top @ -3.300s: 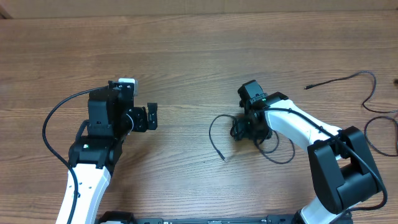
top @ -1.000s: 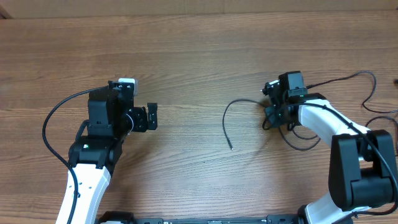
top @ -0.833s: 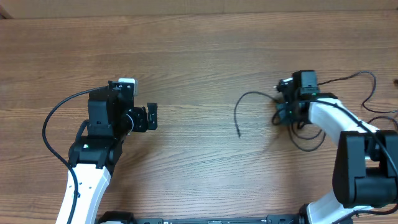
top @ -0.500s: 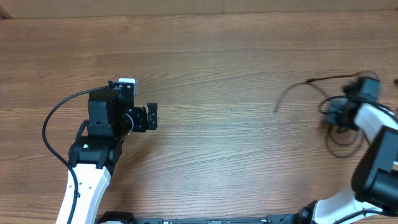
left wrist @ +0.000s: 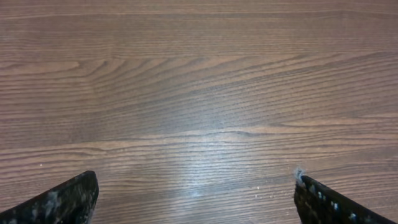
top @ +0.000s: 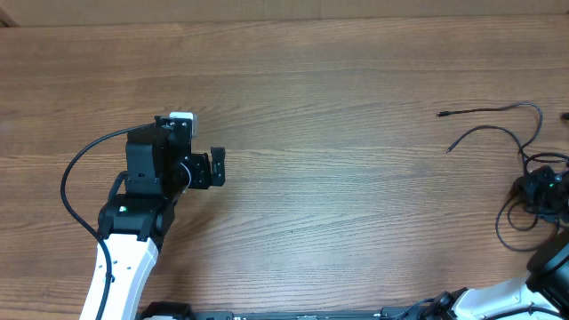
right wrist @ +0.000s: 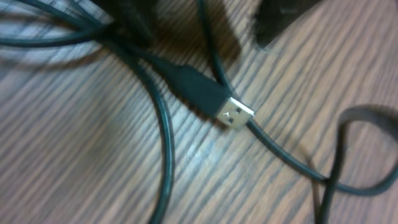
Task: Untangle cables
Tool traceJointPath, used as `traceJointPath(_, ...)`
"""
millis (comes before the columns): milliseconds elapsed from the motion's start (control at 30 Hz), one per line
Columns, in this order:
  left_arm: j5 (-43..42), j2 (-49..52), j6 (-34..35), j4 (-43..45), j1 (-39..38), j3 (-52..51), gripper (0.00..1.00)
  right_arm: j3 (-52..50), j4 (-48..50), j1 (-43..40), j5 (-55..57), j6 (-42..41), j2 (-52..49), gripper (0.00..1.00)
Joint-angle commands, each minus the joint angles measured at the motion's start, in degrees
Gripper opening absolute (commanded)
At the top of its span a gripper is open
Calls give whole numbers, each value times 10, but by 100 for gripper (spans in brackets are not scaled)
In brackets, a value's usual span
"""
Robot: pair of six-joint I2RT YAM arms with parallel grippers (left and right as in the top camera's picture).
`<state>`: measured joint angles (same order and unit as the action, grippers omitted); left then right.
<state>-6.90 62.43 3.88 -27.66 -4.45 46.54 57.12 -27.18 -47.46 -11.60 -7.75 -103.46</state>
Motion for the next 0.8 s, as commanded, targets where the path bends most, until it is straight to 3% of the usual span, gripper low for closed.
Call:
traceJointPath(0,-6,-2,-4,-6,0,5,100,-7,-23,21,17,-22,73,69)
traceJointPath(133,-6,-2,-5,-7,0,5,100,-7,-44,96,43,-27,203,74)
traceJointPath(267,-6,-2,-5,-7,0,5,100,-7,-68,226,69,-9,307,78)
traceJointPath(333,-6,-2,-5,-7,0,5,100,-7,-83,285,68,-10,331,87)
traceJointPath(367,-6,-2,-5,-7,0,5,100,-7,-94,320,68,-12,339,100)
traceJointPath(567,-6,-2,-5,-7,0,5,100,-9,-142,475,49,-14,337,100)
traceJointPath(767,-6,-2,-5,-7,0,5,100,-9,-142,530,-16,-14,332,100)
